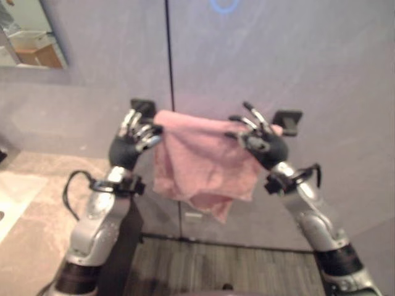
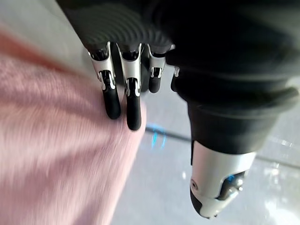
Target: Put brush and paste in cup on sink, flatten towel.
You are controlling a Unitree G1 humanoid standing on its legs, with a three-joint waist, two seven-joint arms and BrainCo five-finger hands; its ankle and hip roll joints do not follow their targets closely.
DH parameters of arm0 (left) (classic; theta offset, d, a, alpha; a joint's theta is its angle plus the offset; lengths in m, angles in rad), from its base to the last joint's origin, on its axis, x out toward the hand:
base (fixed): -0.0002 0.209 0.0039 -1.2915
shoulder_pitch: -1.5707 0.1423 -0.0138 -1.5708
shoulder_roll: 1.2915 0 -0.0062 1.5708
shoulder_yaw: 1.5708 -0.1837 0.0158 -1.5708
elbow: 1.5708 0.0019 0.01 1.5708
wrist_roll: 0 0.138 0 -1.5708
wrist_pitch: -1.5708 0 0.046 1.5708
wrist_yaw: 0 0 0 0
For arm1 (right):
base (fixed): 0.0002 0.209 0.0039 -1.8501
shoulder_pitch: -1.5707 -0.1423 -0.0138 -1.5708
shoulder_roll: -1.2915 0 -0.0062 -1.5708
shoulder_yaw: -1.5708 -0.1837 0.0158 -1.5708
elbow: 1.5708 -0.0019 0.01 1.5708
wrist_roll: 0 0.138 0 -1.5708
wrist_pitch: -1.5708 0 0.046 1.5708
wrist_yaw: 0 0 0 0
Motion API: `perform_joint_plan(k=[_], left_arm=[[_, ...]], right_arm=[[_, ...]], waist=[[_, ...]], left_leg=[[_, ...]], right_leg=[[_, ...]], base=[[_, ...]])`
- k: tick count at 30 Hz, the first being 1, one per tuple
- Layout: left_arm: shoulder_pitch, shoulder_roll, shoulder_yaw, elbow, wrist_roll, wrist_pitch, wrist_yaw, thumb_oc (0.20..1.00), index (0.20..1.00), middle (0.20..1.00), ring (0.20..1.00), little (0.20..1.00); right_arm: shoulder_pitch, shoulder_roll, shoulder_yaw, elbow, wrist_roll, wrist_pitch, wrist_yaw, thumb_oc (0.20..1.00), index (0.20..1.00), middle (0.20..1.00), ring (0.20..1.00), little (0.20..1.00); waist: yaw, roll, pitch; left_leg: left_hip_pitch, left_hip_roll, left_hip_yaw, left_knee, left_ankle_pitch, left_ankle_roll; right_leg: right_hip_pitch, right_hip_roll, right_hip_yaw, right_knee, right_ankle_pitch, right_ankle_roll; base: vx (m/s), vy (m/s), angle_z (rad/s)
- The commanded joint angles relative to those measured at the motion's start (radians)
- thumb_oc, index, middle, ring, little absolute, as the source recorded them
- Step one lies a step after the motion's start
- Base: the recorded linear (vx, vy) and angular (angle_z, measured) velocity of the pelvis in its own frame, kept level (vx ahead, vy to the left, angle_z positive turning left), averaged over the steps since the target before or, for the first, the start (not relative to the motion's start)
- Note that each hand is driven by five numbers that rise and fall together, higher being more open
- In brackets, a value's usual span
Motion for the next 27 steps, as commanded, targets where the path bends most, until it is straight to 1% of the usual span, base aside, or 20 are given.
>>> perform_joint_plan(k=[1, 5, 13, 16, 17, 19, 20, 24, 26, 27], left_arm=[[-0.022, 0.028, 0.064, 0.024, 0.047, -0.061, 0.014, 1.000, 1.000, 1.000, 1.000, 1.000], [0.001, 0.022, 0.100, 0.023, 0.070, -0.071, 0.024, 1.000, 1.000, 1.000, 1.000, 1.000], [-0.002, 0.023, 0.132, 0.005, 0.080, -0.098, 0.040, 1.000, 1.000, 1.000, 1.000, 1.000], [-0.020, 0.029, 0.140, -0.013, 0.082, -0.114, 0.044, 1.000, 1.000, 1.000, 1.000, 1.000], [-0.039, 0.050, 0.160, -0.048, 0.101, -0.141, 0.045, 1.000, 1.000, 1.000, 1.000, 1.000], [-0.042, 0.051, 0.162, -0.051, 0.106, -0.147, 0.049, 1.000, 1.000, 1.000, 1.000, 1.000], [-0.045, 0.058, 0.175, -0.077, 0.116, -0.168, 0.043, 1.000, 1.000, 1.000, 1.000, 1.000], [-0.038, 0.065, 0.187, -0.095, 0.124, -0.180, 0.037, 1.000, 1.000, 1.000, 1.000, 1.000], [-0.013, 0.072, 0.216, -0.115, 0.133, -0.195, 0.016, 1.000, 1.000, 1.000, 1.000, 1.000], [-0.013, 0.072, 0.216, -0.116, 0.133, -0.195, 0.016, 1.000, 1.000, 1.000, 1.000, 1.000]], right_arm=[[-0.024, 0.012, -0.155, 0.087, -0.070, -0.050, -0.082, 1.000, 1.000, 1.000, 1.000, 1.000], [0.003, 0.028, -0.178, 0.087, -0.087, -0.056, -0.089, 1.000, 1.000, 1.000, 1.000, 1.000], [-0.020, 0.042, -0.174, 0.069, -0.102, -0.076, -0.074, 1.000, 1.000, 1.000, 1.000, 1.000], [-0.056, 0.050, -0.169, 0.063, -0.112, -0.100, -0.066, 1.000, 1.000, 1.000, 1.000, 1.000], [-0.107, 0.048, -0.159, 0.062, -0.121, -0.128, -0.065, 1.000, 1.000, 1.000, 1.000, 1.000], [-0.118, 0.048, -0.156, 0.066, -0.127, -0.139, -0.074, 1.000, 1.000, 1.000, 1.000, 1.000], [-0.148, 0.047, -0.158, 0.055, -0.127, -0.157, -0.068, 1.000, 1.000, 1.000, 1.000, 1.000], [-0.163, 0.045, -0.159, 0.039, -0.121, -0.168, -0.054, 1.000, 1.000, 1.000, 1.000, 1.000], [-0.169, 0.026, -0.197, 0.016, -0.152, -0.192, -0.039, 1.000, 1.000, 1.000, 1.000, 1.000], [-0.168, 0.026, -0.197, 0.016, -0.152, -0.192, -0.039, 1.000, 1.000, 1.000, 1.000, 1.000]], waist=[[-0.015, 0.007, -0.004], [-0.016, 0.005, -0.004], [-0.010, 0.000, -0.002], [-0.003, 0.000, -0.009], [0.005, -0.002, -0.016], [0.005, -0.001, -0.015], [0.012, 0.000, -0.018], [0.017, 0.001, -0.020], [0.022, 0.004, -0.022], [0.022, 0.004, -0.022]], left_leg=[[-0.047, -0.024, -0.005, 0.064, -0.100, 0.110], [-0.043, -0.020, -0.002, 0.053, -0.098, 0.108], [-0.036, -0.015, -0.003, 0.043, -0.097, 0.106], [-0.030, -0.012, -0.005, 0.037, -0.095, 0.104], [-0.023, -0.009, -0.008, 0.031, -0.093, 0.101], [-0.021, -0.009, -0.009, 0.029, -0.091, 0.100], [-0.019, -0.007, -0.009, 0.024, -0.087, 0.097], [-0.019, -0.006, -0.007, 0.022, -0.084, 0.095], [-0.023, -0.006, -0.004, 0.023, -0.084, 0.095], [-0.023, -0.006, -0.004, 0.023, -0.084, 0.095]], right_leg=[[0.114, -0.012, -0.047, 0.006, -0.155, 0.026], [0.114, -0.010, -0.046, 0.006, -0.159, 0.025], [0.115, -0.004, -0.044, 0.006, -0.162, 0.024], [0.120, -0.002, -0.046, 0.006, -0.166, 0.023], [0.125, 0.000, -0.049, 0.006, -0.169, 0.023], [0.127, 0.000, -0.050, 0.006, -0.169, 0.023], [0.126, 0.000, -0.052, 0.006, -0.170, 0.023], [0.123, -0.001, -0.051, 0.006, -0.169, 0.023], [0.117, -0.001, -0.048, 0.006, -0.167, 0.024], [0.117, -0.001, -0.048, 0.006, -0.167, 0.024]], base=[[0.00, 0.000, 0.00], [0.01, 0.000, -0.01], [0.00, 0.000, 0.00], [0.00, 0.000, 0.00], [0.00, 0.000, 0.00], [-0.03, -0.018, -0.04], [-0.03, -0.011, -0.01], [-0.01, -0.003, 0.00], [-0.05, -0.006, -0.01], [-0.04, -0.004, -0.01]])
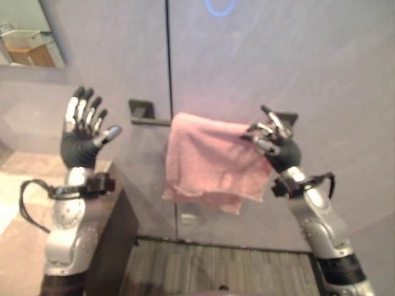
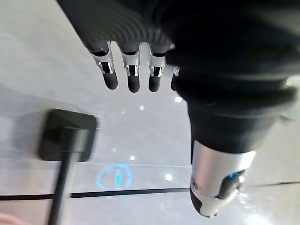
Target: Put brush and paste in cup on sink, flatten towel.
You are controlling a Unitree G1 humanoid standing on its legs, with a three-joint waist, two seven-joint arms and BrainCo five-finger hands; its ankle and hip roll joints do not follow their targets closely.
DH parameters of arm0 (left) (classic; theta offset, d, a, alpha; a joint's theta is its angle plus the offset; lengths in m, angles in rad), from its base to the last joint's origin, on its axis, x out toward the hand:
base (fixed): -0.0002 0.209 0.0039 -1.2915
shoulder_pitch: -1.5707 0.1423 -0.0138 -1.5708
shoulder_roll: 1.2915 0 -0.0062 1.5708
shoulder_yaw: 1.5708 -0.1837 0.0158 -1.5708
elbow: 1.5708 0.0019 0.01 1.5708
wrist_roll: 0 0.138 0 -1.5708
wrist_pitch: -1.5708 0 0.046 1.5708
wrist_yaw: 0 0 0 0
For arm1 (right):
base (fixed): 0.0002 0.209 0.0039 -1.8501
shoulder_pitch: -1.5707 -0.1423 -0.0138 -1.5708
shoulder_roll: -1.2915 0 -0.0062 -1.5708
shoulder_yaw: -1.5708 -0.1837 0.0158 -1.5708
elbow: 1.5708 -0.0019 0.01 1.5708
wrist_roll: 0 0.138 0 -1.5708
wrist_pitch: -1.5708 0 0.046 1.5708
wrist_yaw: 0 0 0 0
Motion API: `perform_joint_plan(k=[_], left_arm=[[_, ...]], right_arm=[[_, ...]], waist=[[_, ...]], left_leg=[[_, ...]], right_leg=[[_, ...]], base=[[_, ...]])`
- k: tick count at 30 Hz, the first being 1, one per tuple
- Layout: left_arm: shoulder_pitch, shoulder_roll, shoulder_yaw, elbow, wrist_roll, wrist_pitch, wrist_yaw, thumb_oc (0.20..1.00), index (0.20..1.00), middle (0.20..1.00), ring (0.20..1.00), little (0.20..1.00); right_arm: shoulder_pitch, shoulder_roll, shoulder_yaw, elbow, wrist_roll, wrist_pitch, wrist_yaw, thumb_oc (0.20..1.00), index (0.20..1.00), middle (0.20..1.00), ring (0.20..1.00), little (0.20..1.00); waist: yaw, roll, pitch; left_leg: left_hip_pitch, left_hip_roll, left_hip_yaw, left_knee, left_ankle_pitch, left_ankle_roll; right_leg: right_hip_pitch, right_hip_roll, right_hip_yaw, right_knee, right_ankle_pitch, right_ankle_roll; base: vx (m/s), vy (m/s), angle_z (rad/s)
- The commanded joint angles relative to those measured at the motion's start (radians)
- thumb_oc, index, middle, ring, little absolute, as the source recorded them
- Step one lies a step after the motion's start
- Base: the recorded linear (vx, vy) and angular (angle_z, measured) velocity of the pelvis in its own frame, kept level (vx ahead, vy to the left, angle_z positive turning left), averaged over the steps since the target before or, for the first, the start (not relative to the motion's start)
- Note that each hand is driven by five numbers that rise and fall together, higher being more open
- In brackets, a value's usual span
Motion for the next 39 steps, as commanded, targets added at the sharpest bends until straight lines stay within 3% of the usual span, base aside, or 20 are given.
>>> perform_joint_plan(k=[1, 2, 4, 5, 7, 8, 15, 20, 24, 27, 28, 33, 39], left_arm=[[-0.036, 0.074, 0.042, -0.059, 0.032, -0.086, -0.028, 1.000, 1.000, 1.000, 1.000, 1.000], [-0.001, 0.079, 0.072, -0.068, 0.031, -0.100, -0.054, 1.000, 1.000, 1.000, 1.000, 1.000], [0.014, 0.075, 0.082, -0.068, 0.024, -0.111, -0.060, 1.000, 1.000, 1.000, 1.000, 1.000], [0.048, 0.067, 0.108, -0.070, 0.036, -0.127, -0.068, 1.000, 1.000, 1.000, 1.000, 1.000], [0.050, 0.066, 0.108, -0.071, 0.035, -0.128, -0.069, 1.000, 1.000, 1.000, 1.000, 1.000], [0.088, 0.054, 0.127, -0.069, 0.042, -0.138, -0.081, 1.000, 1.000, 1.000, 1.000, 1.000], [0.218, -0.015, 0.190, -0.062, -0.030, -0.188, -0.179, 1.000, 1.000, 1.000, 1.000, 1.000], [0.226, -0.018, 0.174, -0.056, -0.029, -0.204, -0.199, 1.000, 1.000, 1.000, 1.000, 1.000], [0.211, -0.016, 0.095, -0.026, -0.057, -0.201, -0.217, 1.000, 1.000, 1.000, 1.000, 1.000], [0.228, -0.004, 0.078, -0.015, -0.068, -0.189, -0.244, 1.000, 1.000, 1.000, 1.000, 1.000], [0.249, -0.016, 0.064, 0.014, -0.077, -0.176, -0.248, 1.000, 1.000, 1.000, 1.000, 1.000], [0.283, -0.048, -0.001, 0.067, -0.101, -0.113, -0.270, 1.000, 1.000, 1.000, 1.000, 1.000], [0.316, -0.033, -0.026, 0.193, -0.079, -0.044, -0.303, 1.000, 1.000, 1.000, 1.000, 1.000]], right_arm=[[-0.208, -0.019, -0.178, -0.006, -0.082, -0.174, -0.015, 1.000, 1.000, 1.000, 1.000, 1.000], [-0.204, -0.044, -0.243, -0.041, -0.191, -0.215, -0.031, 1.000, 1.000, 1.000, 1.000, 1.000], [-0.200, -0.039, -0.257, -0.043, -0.206, -0.228, -0.043, 1.000, 1.000, 1.000, 1.000, 1.000], [-0.180, -0.056, -0.308, -0.063, -0.326, -0.252, -0.066, 1.000, 1.000, 1.000, 1.000, 1.000], [-0.178, -0.055, -0.307, -0.065, -0.329, -0.252, -0.067, 1.000, 1.000, 1.000, 1.000, 1.000], [-0.129, -0.088, -0.368, -0.076, -0.483, -0.281, -0.122, 1.000, 1.000, 1.000, 1.000, 1.000], [-0.009, -0.086, -0.539, -0.083, -0.716, -0.338, -0.190, 1.000, 1.000, 1.000, 1.000, 1.000], [-0.080, -0.032, -0.514, -0.088, -0.617, -0.398, -0.170, 1.000, 1.000, 1.000, 1.000, 1.000], [-0.232, -0.015, -0.392, -0.097, -0.604, -0.431, -0.160, 1.000, 1.000, 1.000, 1.000, 1.000], [-0.245, -0.020, -0.376, -0.094, -0.641, -0.419, -0.161, 1.000, 1.000, 1.000, 1.000, 1.000], [-0.221, -0.047, -0.374, -0.089, -0.717, -0.388, -0.169, 1.000, 1.000, 1.000, 1.000, 1.000], [-0.129, -0.094, -0.433, -0.010, -0.822, -0.322, -0.216, 1.000, 1.000, 1.000, 1.000, 1.000], [0.021, -0.198, -0.532, 0.252, -1.019, -0.191, -0.300, 1.000, 1.000, 1.000, 1.000, 1.000]], waist=[[0.019, 0.014, -0.006], [0.021, 0.018, -0.007], [0.022, 0.019, -0.008], [0.021, 0.022, -0.007], [0.021, 0.022, -0.009], [0.020, 0.026, -0.006], [0.009, 0.036, -0.004], [0.017, 0.042, -0.007], [0.041, 0.042, -0.005], [0.042, 0.042, -0.004], [0.038, 0.041, -0.004], [0.022, 0.039, 0.002], [0.003, 0.036, 0.003]], left_leg=[[-0.022, -0.009, -0.013, 0.022, -0.087, 0.100], [-0.025, -0.010, -0.012, 0.021, -0.086, 0.101], [-0.026, -0.010, -0.012, 0.020, -0.086, 0.101], [-0.029, -0.011, -0.014, 0.018, -0.084, 0.101], [-0.029, -0.011, -0.014, 0.018, -0.084, 0.101], [-0.029, -0.011, -0.017, 0.018, -0.086, 0.102], [-0.038, -0.016, -0.023, 0.023, -0.086, 0.105], [-0.042, -0.017, -0.025, 0.025, -0.086, 0.106], [-0.047, -0.017, -0.020, 0.030, -0.086, 0.107], [-0.049, -0.017, -0.017, 0.029, -0.084, 0.107], [-0.048, -0.016, -0.012, 0.026, -0.082, 0.106], [-0.050, -0.015, -0.014, 0.030, -0.084, 0.110], [-0.051, -0.015, -0.018, 0.027, -0.081, 0.112]], right_leg=[[0.127, -0.004, -0.059, 0.006, -0.171, 0.028], [0.122, -0.005, -0.060, 0.006, -0.171, 0.029], [0.121, -0.005, -0.060, 0.006, -0.170, 0.029], [0.118, -0.005, -0.060, 0.006, -0.170, 0.029], [0.118, -0.005, -0.060, 0.006, -0.170, 0.029], [0.119, -0.004, -0.061, 0.006, -0.170, 0.029], [0.113, -0.007, -0.058, 0.006, -0.169, 0.031], [0.109, -0.009, -0.058, 0.006, -0.167, 0.032], [0.102, -0.009, -0.055, 0.006, -0.159, 0.032], [0.100, -0.009, -0.054, 0.006, -0.157, 0.032], [0.097, -0.008, -0.054, 0.006, -0.156, 0.032], [0.097, -0.008, -0.055, 0.006, -0.153, 0.031], [0.095, -0.007, -0.053, 0.006, -0.150, 0.034]], base=[[-0.04, -0.004, 0.01], [-0.04, -0.003, 0.01], [-0.02, 0.001, 0.00], [-0.02, 0.000, 0.03], [-0.01, -0.001, 0.03], [-0.01, -0.005, 0.03], [0.00, -0.003, 0.01], [-0.02, -0.014, -0.05], [-0.03, -0.009, -0.03], [-0.01, 0.001, 0.01], [0.00, 0.000, 0.00], [0.00, 0.000, 0.00], [0.00, 0.000, 0.00]])
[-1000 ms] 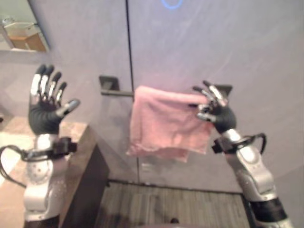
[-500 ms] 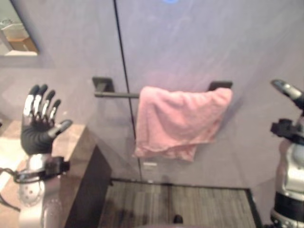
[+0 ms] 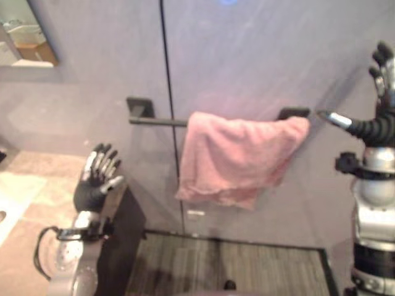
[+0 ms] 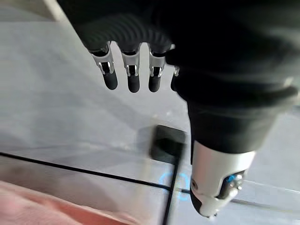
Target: Put brush and paste in cup on sink, flatten towel.
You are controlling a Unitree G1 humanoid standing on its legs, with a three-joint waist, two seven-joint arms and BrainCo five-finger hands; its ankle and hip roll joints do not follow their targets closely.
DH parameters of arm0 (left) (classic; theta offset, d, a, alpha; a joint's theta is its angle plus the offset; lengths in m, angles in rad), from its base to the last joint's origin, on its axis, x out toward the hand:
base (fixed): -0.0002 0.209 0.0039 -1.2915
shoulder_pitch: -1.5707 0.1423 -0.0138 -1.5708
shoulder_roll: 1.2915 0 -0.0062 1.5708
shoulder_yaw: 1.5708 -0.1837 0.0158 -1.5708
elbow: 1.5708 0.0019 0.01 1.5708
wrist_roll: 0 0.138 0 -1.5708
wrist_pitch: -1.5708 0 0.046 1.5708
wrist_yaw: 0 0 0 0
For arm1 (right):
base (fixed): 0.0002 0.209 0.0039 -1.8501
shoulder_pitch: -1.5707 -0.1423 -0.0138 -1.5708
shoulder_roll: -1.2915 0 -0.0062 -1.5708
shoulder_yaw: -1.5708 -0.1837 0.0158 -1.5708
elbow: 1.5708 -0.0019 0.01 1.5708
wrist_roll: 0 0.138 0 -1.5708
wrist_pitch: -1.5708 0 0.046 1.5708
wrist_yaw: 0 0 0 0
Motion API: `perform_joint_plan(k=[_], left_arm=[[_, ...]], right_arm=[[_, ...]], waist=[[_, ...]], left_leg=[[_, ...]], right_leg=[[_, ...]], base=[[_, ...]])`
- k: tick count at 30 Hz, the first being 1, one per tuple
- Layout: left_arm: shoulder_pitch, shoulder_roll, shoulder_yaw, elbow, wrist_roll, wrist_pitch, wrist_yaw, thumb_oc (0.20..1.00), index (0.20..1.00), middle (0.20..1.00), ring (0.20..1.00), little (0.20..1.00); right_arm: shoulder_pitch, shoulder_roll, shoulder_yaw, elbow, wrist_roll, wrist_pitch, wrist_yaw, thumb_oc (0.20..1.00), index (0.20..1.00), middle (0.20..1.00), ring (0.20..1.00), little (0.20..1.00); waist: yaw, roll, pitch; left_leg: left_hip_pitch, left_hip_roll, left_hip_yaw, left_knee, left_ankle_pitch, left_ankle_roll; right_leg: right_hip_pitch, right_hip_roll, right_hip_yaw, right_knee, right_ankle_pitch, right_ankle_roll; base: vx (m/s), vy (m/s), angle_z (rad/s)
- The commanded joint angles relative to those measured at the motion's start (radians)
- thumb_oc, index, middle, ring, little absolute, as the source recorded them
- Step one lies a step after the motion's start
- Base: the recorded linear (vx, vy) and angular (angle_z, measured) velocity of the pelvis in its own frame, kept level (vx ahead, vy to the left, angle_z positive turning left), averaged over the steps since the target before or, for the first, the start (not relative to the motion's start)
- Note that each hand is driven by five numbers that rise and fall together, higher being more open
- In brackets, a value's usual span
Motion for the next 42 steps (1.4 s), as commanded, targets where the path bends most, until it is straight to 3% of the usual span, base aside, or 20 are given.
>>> perform_joint_plan(k=[1, 7, 8, 10, 11, 12, 13, 14, 17, 18, 20, 21, 22, 24, 28, 30, 32, 35, 42], left_arm=[[-0.009, 0.065, -0.012, 0.045, 0.013, 0.000, -0.023, 1.000, 1.000, 1.000, 1.000, 1.000], [-0.018, 0.058, -0.012, 0.226, 0.095, 0.019, -0.022, 1.000, 1.000, 1.000, 1.000, 1.000], [-0.011, 0.052, 0.004, 0.298, 0.165, 0.031, -0.026, 1.000, 1.000, 1.000, 1.000, 1.000], [-0.007, 0.050, 0.008, 0.308, 0.191, 0.038, -0.037, 1.000, 1.000, 1.000, 1.000, 1.000], [0.015, 0.055, 0.021, 0.374, 0.293, 0.053, -0.047, 1.000, 1.000, 1.000, 1.000, 1.000], [0.015, 0.054, 0.021, 0.375, 0.296, 0.052, -0.047, 1.000, 1.000, 1.000, 1.000, 1.000], [0.035, 0.056, 0.026, 0.401, 0.369, 0.062, -0.080, 1.000, 1.000, 1.000, 1.000, 1.000], [0.046, 0.059, 0.020, 0.440, 0.408, 0.070, -0.090, 1.000, 1.000, 1.000, 1.000, 1.000], [0.029, 0.068, -0.020, 0.535, 0.458, 0.071, -0.101, 1.000, 1.000, 1.000, 1.000, 1.000], [0.020, 0.078, -0.035, 0.564, 0.494, 0.068, -0.102, 1.000, 1.000, 1.000, 1.000, 1.000], [-0.042, 0.072, -0.098, 0.726, 0.505, 0.078, -0.076, 1.000, 1.000, 1.000, 1.000, 1.000], [-0.043, 0.072, -0.096, 0.728, 0.505, 0.077, -0.075, 1.000, 1.000, 1.000, 1.000, 1.000], [-0.104, 0.042, -0.140, 0.921, 0.508, 0.076, -0.023, 1.000, 1.000, 1.000, 1.000, 1.000], [-0.132, 0.036, -0.149, 0.991, 0.514, 0.066, 0.004, 1.000, 1.000, 1.000, 1.000, 1.000], [-0.259, -0.013, -0.187, 1.355, 0.546, 0.047, 0.122, 1.000, 1.000, 1.000, 1.000, 1.000], [-0.274, -0.025, -0.190, 1.471, 0.561, 0.051, 0.147, 1.000, 1.000, 1.000, 1.000, 1.000], [-0.265, -0.029, -0.182, 1.500, 0.563, 0.046, 0.161, 1.000, 1.000, 1.000, 1.000, 1.000], [-0.257, -0.043, -0.159, 1.537, 0.518, 0.030, 0.161, 1.000, 1.000, 1.000, 1.000, 1.000], [-0.254, -0.036, -0.178, 1.517, 0.541, 0.017, 0.178, 1.000, 1.000, 1.000, 1.000, 1.000]], right_arm=[[0.017, -0.090, -0.071, 0.165, -0.091, 0.081, -0.057, 1.000, 1.000, 1.000, 1.000, 1.000], [0.117, -0.147, -0.047, 0.378, -0.081, 0.130, 0.011, 1.000, 1.000, 1.000, 1.000, 1.000], [0.190, -0.158, -0.030, 0.409, -0.057, 0.143, 0.103, 1.000, 1.000, 1.000, 1.000, 1.000], [0.212, -0.160, -0.038, 0.404, -0.052, 0.149, 0.130, 1.000, 1.000, 1.000, 1.000, 1.000], [0.271, -0.173, -0.006, 0.419, 0.015, 0.151, 0.255, 1.000, 1.000, 1.000, 1.000, 1.000], [0.271, -0.175, -0.007, 0.419, 0.018, 0.150, 0.258, 1.000, 1.000, 1.000, 1.000, 1.000], [0.325, -0.187, 0.002, 0.387, 0.068, 0.155, 0.365, 1.000, 1.000, 1.000, 1.000, 1.000], [0.347, -0.200, 0.008, 0.389, 0.118, 0.155, 0.409, 1.000, 1.000, 1.000, 1.000, 1.000], [0.312, -0.225, 0.091, 0.518, 0.203, 0.170, 0.458, 1.000, 1.000, 1.000, 1.000, 1.000], [0.308, -0.242, 0.151, 0.549, 0.219, 0.168, 0.511, 1.000, 1.000, 1.000, 1.000, 1.000], [0.214, -0.273, 0.331, 0.792, 0.219, 0.180, 0.533, 1.000, 1.000, 1.000, 1.000, 1.000], [0.206, -0.273, 0.337, 0.798, 0.221, 0.177, 0.532, 1.000, 1.000, 1.000, 1.000, 1.000], [0.136, -0.187, 0.469, 0.968, 0.214, 0.180, 0.513, 1.000, 1.000, 1.000, 1.000, 1.000], [0.115, -0.151, 0.494, 1.042, 0.225, 0.180, 0.499, 1.000, 1.000, 1.000, 1.000, 1.000], [0.039, 0.078, 0.542, 1.384, 0.312, 0.168, 0.399, 1.000, 1.000, 1.000, 1.000, 1.000], [0.028, 0.141, 0.589, 1.493, 0.250, 0.180, 0.393, 1.000, 1.000, 1.000, 1.000, 1.000], [0.029, 0.161, 0.640, 1.478, 0.190, 0.181, 0.380, 1.000, 1.000, 1.000, 1.000, 1.000], [0.041, 0.180, 0.550, 1.454, 0.338, 0.154, 0.338, 1.000, 1.000, 1.000, 1.000, 1.000], [0.043, 0.150, 0.566, 1.447, 0.306, 0.149, 0.322, 1.000, 1.000, 1.000, 1.000, 1.000]], waist=[[-0.005, -0.001, -0.020], [-0.019, 0.001, -0.014], [-0.027, 0.000, -0.008], [-0.029, -0.001, -0.009], [-0.036, -0.003, 0.000], [-0.037, -0.004, -0.002], [-0.043, -0.006, 0.003], [-0.045, -0.008, 0.006], [-0.045, -0.012, 0.010], [-0.042, -0.014, 0.016], [-0.026, -0.013, 0.021], [-0.028, -0.014, 0.019], [-0.017, -0.009, 0.016], [-0.019, -0.009, 0.014], [-0.018, -0.003, 0.030], [-0.015, 0.001, 0.026], [-0.011, 0.004, 0.028], [-0.018, 0.009, 0.029], [-0.019, 0.008, 0.023]], left_leg=[[-0.039, -0.017, -0.027, 0.025, -0.079, 0.112], [-0.041, -0.016, -0.025, 0.019, -0.072, 0.110], [-0.043, -0.014, -0.021, 0.016, -0.069, 0.107], [-0.046, -0.015, -0.021, 0.014, -0.066, 0.107], [-0.048, -0.013, -0.021, 0.012, -0.067, 0.103], [-0.051, -0.015, -0.020, 0.012, -0.062, 0.103], [-0.058, -0.013, -0.023, 0.012, -0.061, 0.099], [-0.066, -0.013, -0.025, 0.012, -0.056, 0.096], [-0.094, -0.019, -0.023, 0.012, -0.040, 0.091], [-0.111, -0.020, -0.021, 0.012, -0.032, 0.088], [-0.170, -0.025, -0.022, 0.012, -0.012, 0.079], [-0.175, -0.026, -0.022, 0.012, -0.009, 0.079], [-0.185, -0.026, -0.031, 0.012, -0.002, 0.076], [-0.188, -0.029, -0.034, 0.012, 0.002, 0.076], [-0.186, -0.037, -0.055, 0.012, 0.006, 0.076], [-0.184, -0.038, -0.062, 0.012, 0.004, 0.074], [-0.185, -0.037, -0.067, 0.012, 0.006, 0.072], [-0.191, -0.037, -0.073, 0.012, 0.010, 0.068], [-0.179, -0.031, -0.084, 0.012, 0.006, 0.064]], right_leg=[[0.112, -0.012, -0.057, 0.006, -0.149, 0.033], [0.103, -0.012, -0.055, 0.006, -0.147, 0.035], [0.099, -0.011, -0.055, 0.006, -0.146, 0.035], [0.095, -0.012, -0.055, 0.006, -0.145, 0.035], [0.095, -0.011, -0.054, 0.006, -0.147, 0.036], [0.092, -0.012, -0.054, 0.006, -0.145, 0.035], [0.087, -0.011, -0.055, 0.006, -0.147, 0.036], [0.082, -0.012, -0.058, 0.006, -0.146, 0.037], [0.059, -0.018, -0.063, 0.006, -0.135, 0.042], [0.045, -0.021, -0.068, 0.006, -0.129, 0.045], [-0.001, -0.030, -0.081, 0.006, -0.117, 0.053], [-0.006, -0.031, -0.080, 0.006, -0.115, 0.052], [-0.009, -0.033, -0.090, 0.006, -0.117, 0.049], [-0.010, -0.036, -0.094, 0.006, -0.115, 0.047], [0.000, -0.041, -0.116, 0.006, -0.117, 0.043], [0.007, -0.043, -0.126, 0.006, -0.121, 0.041], [0.010, -0.044, -0.134, 0.006, -0.123, 0.040], [0.008, -0.042, -0.137, 0.006, -0.125, 0.036], [0.026, -0.041, -0.149, 0.006, -0.135, 0.037]], base=[[0.00, -0.002, -0.03], [0.00, -0.006, -0.01], [-0.01, -0.012, -0.03], [0.00, -0.006, -0.02], [0.00, 0.000, 0.00], [0.00, 0.000, 0.00], [-0.04, -0.011, 0.02], [-0.06, 0.000, 0.03], [-0.09, 0.012, 0.05], [-0.17, 0.020, 0.04], [-0.18, 0.024, 0.04], [-0.03, 0.004, 0.15], [0.02, 0.000, 0.22], [0.02, 0.000, 0.18], [0.02, -0.002, 0.20], [0.05, -0.020, 0.12], [0.03, -0.023, 0.15], [0.02, -0.016, 0.13], [0.03, -0.017, 0.09]])
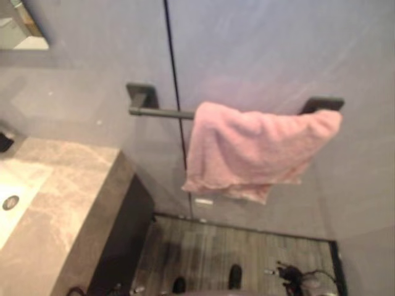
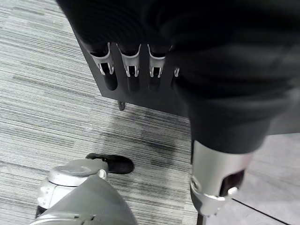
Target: Put brush and paste in cup on sink, flatten towel.
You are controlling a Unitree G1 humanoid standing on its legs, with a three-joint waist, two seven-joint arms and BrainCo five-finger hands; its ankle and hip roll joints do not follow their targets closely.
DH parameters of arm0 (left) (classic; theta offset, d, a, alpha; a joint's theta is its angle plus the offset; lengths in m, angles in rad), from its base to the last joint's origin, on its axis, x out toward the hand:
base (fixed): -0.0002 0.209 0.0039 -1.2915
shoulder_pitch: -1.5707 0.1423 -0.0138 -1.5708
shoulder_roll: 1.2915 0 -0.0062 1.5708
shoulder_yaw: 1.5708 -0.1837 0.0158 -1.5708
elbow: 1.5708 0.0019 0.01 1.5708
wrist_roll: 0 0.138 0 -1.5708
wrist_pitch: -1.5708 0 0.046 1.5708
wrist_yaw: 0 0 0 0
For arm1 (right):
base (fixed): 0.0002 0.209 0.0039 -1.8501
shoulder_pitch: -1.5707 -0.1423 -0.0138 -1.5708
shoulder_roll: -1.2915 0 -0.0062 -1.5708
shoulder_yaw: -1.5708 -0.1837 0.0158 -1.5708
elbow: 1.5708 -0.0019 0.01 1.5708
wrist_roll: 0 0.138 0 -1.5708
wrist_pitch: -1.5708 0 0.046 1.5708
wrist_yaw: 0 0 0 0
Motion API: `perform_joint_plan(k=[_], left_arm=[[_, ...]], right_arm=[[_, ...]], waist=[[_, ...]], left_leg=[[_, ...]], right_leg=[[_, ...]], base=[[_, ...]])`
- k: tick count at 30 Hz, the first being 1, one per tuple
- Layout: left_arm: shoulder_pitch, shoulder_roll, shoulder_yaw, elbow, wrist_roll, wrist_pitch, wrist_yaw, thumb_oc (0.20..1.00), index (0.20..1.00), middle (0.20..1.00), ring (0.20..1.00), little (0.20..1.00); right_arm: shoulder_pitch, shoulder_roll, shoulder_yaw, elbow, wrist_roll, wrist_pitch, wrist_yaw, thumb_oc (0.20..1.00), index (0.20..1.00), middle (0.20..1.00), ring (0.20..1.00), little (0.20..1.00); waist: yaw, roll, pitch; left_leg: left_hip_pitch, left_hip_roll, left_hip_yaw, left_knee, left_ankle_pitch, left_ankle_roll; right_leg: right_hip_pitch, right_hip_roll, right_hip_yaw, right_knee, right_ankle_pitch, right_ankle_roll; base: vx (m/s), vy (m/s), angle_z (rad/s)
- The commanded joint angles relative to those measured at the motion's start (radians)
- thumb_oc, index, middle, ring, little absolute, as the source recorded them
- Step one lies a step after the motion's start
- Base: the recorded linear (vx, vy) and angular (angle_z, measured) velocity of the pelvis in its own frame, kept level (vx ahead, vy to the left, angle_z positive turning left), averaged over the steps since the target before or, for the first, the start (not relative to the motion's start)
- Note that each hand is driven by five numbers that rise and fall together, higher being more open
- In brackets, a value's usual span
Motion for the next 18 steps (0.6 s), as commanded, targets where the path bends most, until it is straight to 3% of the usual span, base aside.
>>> perform_joint_plan(k=[1, 18], left_arm=[[-0.025, 0.045, -0.011, 0.022, 0.010, -0.030, 0.025, 1.000, 1.000, 1.000, 1.000, 1.000], [-0.034, 0.056, -0.061, -0.014, 0.060, -0.054, 0.036, 1.000, 1.000, 1.000, 1.000, 1.000]], right_arm=[[-0.011, -0.032, 0.032, 0.020, 0.010, -0.021, -0.015, 1.000, 1.000, 1.000, 1.000, 1.000], [-0.007, -0.053, 0.015, 0.038, 0.020, -0.035, -0.034, 1.000, 1.000, 1.000, 1.000, 1.000]], waist=[[-0.002, -0.025, -0.002], [-0.006, -0.034, -0.010]], left_leg=[[-0.058, -0.025, 0.022, 0.011, -0.022, 0.066], [-0.053, -0.016, 0.024, 0.011, -0.025, 0.060]], right_leg=[[0.088, -0.014, -0.032, 0.006, -0.129, 0.037], [0.089, -0.008, -0.031, 0.006, -0.136, 0.038]], base=[[0.00, 0.000, 0.00], [0.00, 0.000, 0.00]])
